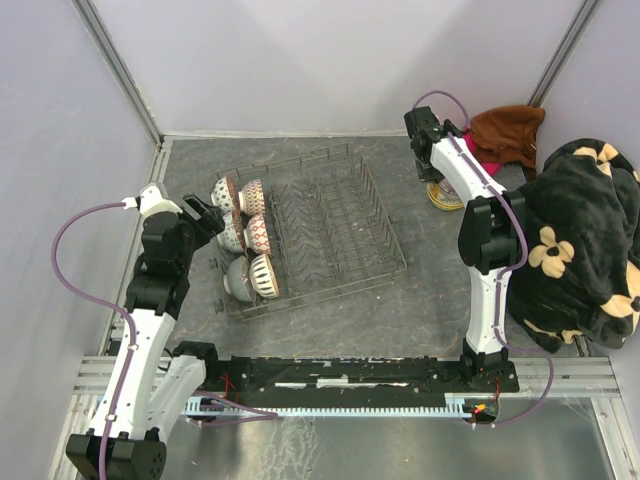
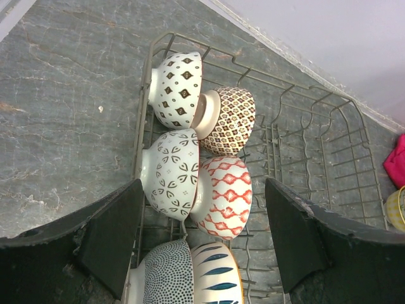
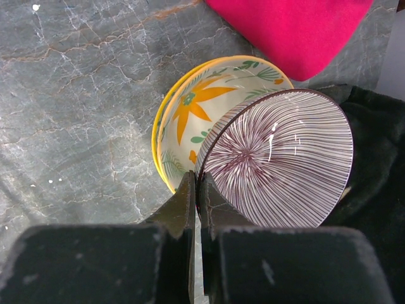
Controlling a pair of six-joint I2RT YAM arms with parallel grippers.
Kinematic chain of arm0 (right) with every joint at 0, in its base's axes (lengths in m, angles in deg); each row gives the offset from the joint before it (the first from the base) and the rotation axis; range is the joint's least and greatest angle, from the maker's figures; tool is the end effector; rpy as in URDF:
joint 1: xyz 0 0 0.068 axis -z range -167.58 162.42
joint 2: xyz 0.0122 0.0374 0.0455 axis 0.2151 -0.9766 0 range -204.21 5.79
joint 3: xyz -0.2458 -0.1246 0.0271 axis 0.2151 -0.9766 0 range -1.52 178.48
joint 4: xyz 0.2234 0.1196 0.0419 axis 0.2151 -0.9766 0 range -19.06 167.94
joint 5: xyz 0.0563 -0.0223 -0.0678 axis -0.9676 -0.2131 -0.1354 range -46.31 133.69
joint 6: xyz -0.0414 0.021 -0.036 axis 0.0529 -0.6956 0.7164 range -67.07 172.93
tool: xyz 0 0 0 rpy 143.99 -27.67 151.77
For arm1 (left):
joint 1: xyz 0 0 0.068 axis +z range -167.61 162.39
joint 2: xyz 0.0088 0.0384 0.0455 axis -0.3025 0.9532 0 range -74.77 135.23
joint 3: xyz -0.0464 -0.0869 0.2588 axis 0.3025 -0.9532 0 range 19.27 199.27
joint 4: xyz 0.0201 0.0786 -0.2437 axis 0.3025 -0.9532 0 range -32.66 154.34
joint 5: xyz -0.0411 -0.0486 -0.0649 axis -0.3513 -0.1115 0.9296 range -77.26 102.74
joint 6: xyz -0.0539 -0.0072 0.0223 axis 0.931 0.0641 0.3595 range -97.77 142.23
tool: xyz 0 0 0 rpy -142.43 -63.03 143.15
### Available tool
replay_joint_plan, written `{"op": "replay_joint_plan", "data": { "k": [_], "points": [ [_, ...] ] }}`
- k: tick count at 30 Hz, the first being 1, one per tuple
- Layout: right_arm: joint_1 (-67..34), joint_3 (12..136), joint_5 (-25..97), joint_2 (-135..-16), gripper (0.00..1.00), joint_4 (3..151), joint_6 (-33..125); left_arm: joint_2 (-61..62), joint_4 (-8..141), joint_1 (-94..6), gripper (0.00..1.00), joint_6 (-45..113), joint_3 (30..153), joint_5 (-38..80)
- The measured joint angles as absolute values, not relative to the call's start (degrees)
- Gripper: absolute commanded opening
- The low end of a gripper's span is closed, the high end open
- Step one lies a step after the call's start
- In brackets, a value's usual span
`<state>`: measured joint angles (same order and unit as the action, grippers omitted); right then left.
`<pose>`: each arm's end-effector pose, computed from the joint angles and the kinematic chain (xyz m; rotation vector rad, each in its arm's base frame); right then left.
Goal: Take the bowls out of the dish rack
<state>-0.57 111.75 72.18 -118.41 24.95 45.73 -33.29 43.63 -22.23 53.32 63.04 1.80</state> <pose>0.4595 0.0851 0.2486 0.0208 2.5657 -0.5362 0.1665 -0.0052 0.3241 -0.5593 1.8090 -0.2456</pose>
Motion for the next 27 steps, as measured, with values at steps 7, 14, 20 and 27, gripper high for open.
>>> {"op": "replay_joint_plan", "data": {
  "k": [7,14,20,27],
  "points": [
    [-0.16,112.28,71.59,-120.24,0.01,25.74,45.47,-33.16,43.63,-22.23,0.84,53.32,63.04,1.8],
    [0.17,112.28,70.67,-120.77,0.01,26.85,44.61,-33.16,43.65,-22.23,0.84,53.32,63.04,1.8],
    [0.69,112.28,69.69,-120.81,0.01,27.75,43.48,-33.18,43.65,-22.23,0.84,53.32,63.04,1.8],
    [1.17,112.28,68.51,-120.83,0.01,28.12,42.03,-33.18,43.65,-22.23,0.84,53.32,63.04,1.8]
  ]
}}
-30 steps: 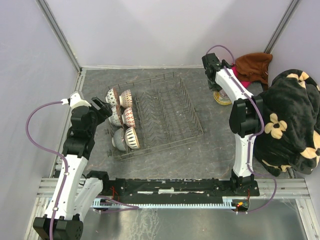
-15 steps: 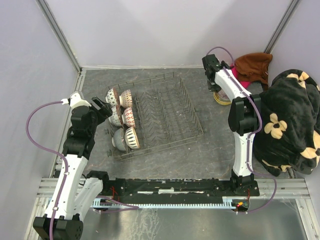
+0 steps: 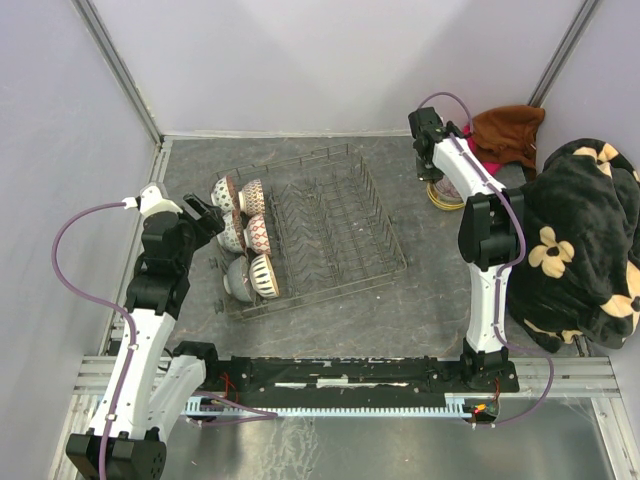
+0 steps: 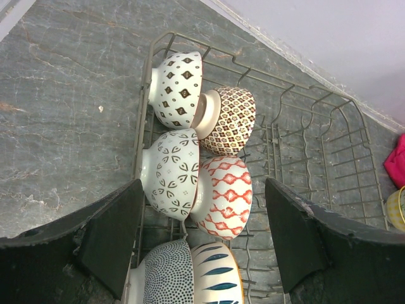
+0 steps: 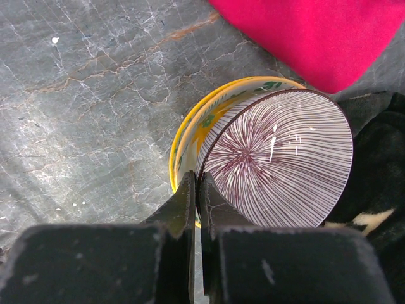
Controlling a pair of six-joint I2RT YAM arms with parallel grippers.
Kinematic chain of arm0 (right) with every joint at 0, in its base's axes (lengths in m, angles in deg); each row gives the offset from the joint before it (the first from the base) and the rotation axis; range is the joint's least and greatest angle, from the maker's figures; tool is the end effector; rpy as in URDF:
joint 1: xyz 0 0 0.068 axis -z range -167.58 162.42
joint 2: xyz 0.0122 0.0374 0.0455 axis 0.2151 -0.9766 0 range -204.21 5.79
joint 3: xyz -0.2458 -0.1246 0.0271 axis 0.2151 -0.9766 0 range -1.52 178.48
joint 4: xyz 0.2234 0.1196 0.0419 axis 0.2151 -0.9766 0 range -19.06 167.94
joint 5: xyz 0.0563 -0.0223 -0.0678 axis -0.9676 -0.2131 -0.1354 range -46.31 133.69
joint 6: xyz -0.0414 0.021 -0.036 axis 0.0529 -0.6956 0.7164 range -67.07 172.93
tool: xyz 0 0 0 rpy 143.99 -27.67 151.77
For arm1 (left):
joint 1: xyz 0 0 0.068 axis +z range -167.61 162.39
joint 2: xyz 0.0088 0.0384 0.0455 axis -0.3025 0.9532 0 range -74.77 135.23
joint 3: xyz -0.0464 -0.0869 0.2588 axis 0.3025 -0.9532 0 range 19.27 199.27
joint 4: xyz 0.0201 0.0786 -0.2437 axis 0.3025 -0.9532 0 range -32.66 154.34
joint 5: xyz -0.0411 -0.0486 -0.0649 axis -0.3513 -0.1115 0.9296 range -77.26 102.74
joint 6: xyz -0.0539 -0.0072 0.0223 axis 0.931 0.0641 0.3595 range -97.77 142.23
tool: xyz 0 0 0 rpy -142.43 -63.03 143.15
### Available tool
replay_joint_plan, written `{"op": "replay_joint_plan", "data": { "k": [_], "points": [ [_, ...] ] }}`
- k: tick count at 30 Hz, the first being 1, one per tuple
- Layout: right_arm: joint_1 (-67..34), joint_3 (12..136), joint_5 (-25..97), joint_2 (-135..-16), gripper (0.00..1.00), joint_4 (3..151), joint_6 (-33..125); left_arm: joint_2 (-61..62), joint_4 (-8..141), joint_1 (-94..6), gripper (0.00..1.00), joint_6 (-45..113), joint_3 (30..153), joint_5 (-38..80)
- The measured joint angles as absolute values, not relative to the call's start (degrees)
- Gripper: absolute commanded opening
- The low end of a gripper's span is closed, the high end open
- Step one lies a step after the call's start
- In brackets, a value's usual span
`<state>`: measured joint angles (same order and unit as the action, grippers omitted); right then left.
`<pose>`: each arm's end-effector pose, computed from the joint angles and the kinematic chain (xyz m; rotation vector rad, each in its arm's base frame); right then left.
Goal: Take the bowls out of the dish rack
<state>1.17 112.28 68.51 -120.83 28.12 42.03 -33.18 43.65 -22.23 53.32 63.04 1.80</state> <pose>0.4735 0.0759 0.2339 0.1292 2.5620 -0.4334 0.1669 -0.0052 0.3238 -0.5595 1.8105 -0.2451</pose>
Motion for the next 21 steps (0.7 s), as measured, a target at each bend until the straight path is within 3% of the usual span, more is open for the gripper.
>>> {"op": "replay_joint_plan", "data": {
  "k": [6,16,21],
  "points": [
    [1.3,112.28,67.79,-121.12,0.07,28.27,41.14,-33.36,43.63,-22.23,0.84,53.32,63.04,1.78],
    [1.35,112.26,67.2,-121.77,0.34,28.93,40.29,-33.69,43.58,-22.23,0.84,53.32,63.04,1.78],
    [1.35,112.23,67.04,-121.77,0.41,29.54,40.11,-33.79,43.54,-22.23,0.84,53.32,63.04,1.78]
  ]
}}
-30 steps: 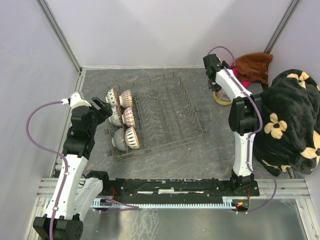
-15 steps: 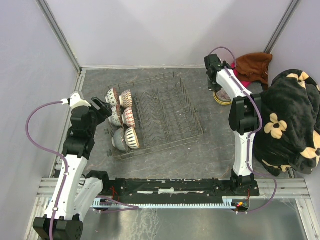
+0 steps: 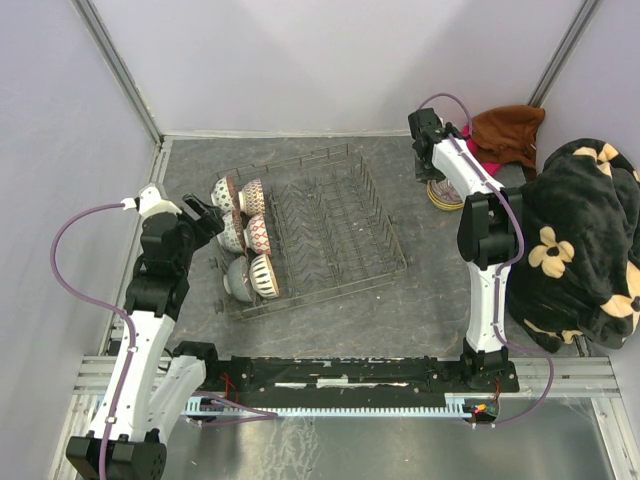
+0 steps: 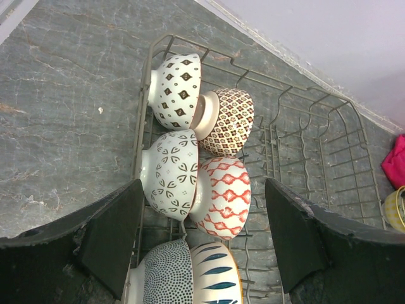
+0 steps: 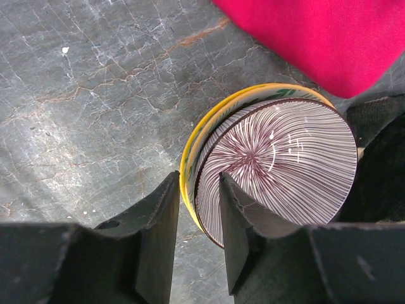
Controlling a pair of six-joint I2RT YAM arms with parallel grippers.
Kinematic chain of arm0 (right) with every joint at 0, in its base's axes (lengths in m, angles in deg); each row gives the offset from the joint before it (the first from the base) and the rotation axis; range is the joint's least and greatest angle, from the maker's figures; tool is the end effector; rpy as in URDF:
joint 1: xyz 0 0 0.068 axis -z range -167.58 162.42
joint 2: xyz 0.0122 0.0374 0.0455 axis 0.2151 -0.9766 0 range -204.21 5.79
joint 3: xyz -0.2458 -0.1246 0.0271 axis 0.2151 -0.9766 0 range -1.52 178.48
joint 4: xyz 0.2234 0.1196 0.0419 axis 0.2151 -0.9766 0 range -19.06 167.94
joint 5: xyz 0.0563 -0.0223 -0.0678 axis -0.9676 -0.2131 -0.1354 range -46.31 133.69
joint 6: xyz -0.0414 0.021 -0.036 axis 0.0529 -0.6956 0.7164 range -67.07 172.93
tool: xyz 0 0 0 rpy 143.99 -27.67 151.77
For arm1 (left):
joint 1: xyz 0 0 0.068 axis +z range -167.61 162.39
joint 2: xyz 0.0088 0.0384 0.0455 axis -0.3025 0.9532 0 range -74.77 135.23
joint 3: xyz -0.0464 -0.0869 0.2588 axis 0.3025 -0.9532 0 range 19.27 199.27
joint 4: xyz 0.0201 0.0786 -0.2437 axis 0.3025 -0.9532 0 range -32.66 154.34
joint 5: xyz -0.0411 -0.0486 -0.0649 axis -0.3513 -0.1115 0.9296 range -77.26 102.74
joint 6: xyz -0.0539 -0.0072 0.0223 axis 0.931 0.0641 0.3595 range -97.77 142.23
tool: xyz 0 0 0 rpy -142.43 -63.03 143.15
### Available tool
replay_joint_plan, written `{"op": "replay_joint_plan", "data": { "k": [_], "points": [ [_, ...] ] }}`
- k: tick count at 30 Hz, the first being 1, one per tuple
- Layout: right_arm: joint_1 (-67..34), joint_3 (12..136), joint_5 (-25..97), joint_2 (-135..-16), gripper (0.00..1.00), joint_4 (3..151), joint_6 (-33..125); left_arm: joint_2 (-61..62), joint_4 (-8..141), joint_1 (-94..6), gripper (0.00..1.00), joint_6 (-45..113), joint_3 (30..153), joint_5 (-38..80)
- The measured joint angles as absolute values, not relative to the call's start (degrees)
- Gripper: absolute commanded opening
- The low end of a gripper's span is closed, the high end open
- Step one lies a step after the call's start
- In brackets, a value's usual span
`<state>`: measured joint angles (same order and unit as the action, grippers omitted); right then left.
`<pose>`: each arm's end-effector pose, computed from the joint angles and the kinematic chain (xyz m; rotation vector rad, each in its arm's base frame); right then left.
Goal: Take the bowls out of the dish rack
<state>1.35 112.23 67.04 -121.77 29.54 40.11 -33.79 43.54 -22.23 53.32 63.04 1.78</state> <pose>0.4780 0.0763 0.2270 0.1698 2.5588 -0.3866 0.1646 -0.0050 0.3252 -0.5584 1.8019 -0.2475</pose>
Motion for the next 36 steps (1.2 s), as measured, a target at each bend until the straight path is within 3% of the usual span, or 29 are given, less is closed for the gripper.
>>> {"op": "replay_joint_plan", "data": {
  "k": [8,12,17,23,29,36],
  "points": [
    [1.26,110.22,67.09,-119.98,0.56,30.41,39.72,-34.1,43.47,-22.23,0.84,53.32,63.04,1.78],
    [0.23,104.74,67.13,-113.21,0.62,32.45,39.72,-34.1,43.47,-22.23,0.84,53.32,63.04,1.78],
    [-4.9,94.68,63.74,-97.86,0.61,39.0,39.39,-34.06,43.45,-22.23,0.87,53.32,63.04,1.78],
    [-11.81,80.74,44.38,-80.42,0.6,53.58,33.49,-34.14,43.45,-22.23,0.88,53.32,63.04,1.05],
    [-19.5,71.58,33.93,-79.85,0.58,63.35,26.73,-34.45,43.45,-22.23,0.89,53.32,63.04,0.73],
    [-32.79,63.67,31.5,-81.51,0.58,70.32,20.07,-35.41,43.41,-22.23,0.89,53.32,63.04,0.07]
  ]
}}
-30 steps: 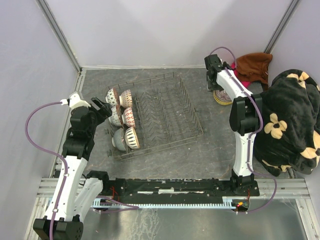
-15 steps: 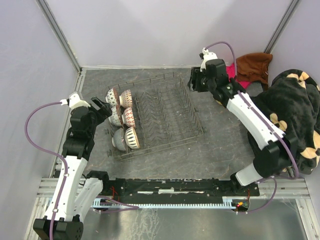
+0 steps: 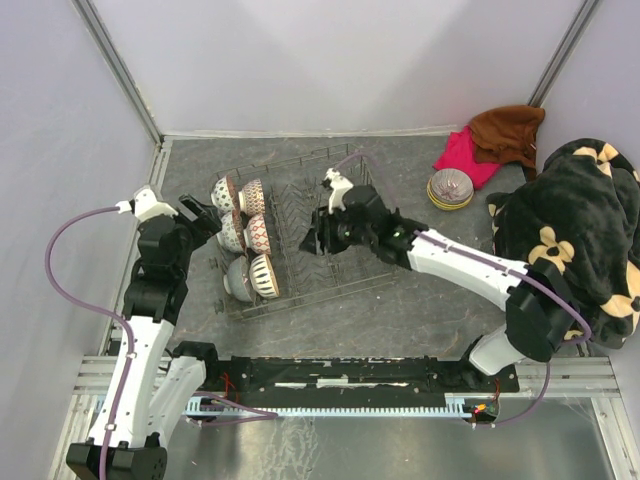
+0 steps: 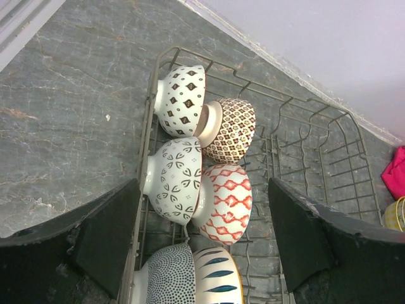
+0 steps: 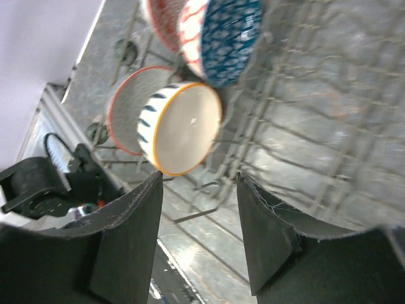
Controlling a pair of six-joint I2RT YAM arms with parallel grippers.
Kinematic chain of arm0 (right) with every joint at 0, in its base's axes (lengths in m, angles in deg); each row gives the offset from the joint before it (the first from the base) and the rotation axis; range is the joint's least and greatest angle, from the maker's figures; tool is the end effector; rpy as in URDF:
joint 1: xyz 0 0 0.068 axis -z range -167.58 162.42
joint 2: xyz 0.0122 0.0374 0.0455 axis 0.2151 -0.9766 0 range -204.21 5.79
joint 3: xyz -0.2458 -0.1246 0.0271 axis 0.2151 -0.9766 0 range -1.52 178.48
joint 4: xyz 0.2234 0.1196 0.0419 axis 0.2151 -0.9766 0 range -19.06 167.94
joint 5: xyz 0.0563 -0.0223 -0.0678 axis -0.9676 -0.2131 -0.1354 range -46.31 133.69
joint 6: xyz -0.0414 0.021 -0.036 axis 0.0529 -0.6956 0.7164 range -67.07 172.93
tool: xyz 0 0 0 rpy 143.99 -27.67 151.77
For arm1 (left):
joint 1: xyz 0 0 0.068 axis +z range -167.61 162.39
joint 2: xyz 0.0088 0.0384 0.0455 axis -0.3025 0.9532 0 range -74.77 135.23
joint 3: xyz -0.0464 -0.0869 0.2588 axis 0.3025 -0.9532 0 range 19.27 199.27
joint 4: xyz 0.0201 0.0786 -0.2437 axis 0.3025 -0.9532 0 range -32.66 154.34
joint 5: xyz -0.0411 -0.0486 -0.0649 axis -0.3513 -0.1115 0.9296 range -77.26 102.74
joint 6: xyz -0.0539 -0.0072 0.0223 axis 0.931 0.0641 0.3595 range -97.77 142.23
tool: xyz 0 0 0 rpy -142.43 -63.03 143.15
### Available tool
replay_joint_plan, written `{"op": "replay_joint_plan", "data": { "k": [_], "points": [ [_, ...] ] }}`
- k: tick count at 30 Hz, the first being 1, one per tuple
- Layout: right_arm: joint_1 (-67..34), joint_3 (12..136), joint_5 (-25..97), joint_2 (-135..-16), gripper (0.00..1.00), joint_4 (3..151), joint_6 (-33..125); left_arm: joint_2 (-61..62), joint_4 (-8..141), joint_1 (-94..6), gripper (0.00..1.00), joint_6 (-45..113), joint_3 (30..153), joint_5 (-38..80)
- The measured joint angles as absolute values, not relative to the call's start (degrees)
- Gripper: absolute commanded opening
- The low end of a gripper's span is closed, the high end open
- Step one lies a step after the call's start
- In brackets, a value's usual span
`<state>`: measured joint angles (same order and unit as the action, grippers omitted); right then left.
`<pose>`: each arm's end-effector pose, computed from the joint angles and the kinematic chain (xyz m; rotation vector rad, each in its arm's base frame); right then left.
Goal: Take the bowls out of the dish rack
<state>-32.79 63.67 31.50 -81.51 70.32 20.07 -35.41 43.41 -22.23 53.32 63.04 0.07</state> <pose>0.2422 0.2567 0.2893 -0.3807 2.2213 1.0089 0.1584 -0.0033 0.3290 -0.5731 1.7672 -0.2284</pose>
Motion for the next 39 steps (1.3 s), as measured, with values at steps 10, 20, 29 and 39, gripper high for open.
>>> {"op": "replay_joint_plan", "data": {
  "k": [10,20,29,39],
  "points": [
    [-43.44,61.31,31.72,-86.93,0.55,81.87,12.99,-37.71,42.99,-22.23,0.89,53.32,63.04,-0.72],
    [-45.23,61.31,31.61,-95.07,0.52,88.71,9.27,-38.93,41.59,-22.23,0.89,53.32,63.04,-1.74],
    [-45.23,62.12,30.13,-99.37,0.48,92.64,7.41,-38.84,41.24,-22.23,0.89,53.32,63.04,-2.09],
    [-45.16,62.31,27.61,-102.63,0.32,98.76,4.4,-38.23,41.27,-22.23,0.89,53.32,63.04,-2.18]
  ]
}}
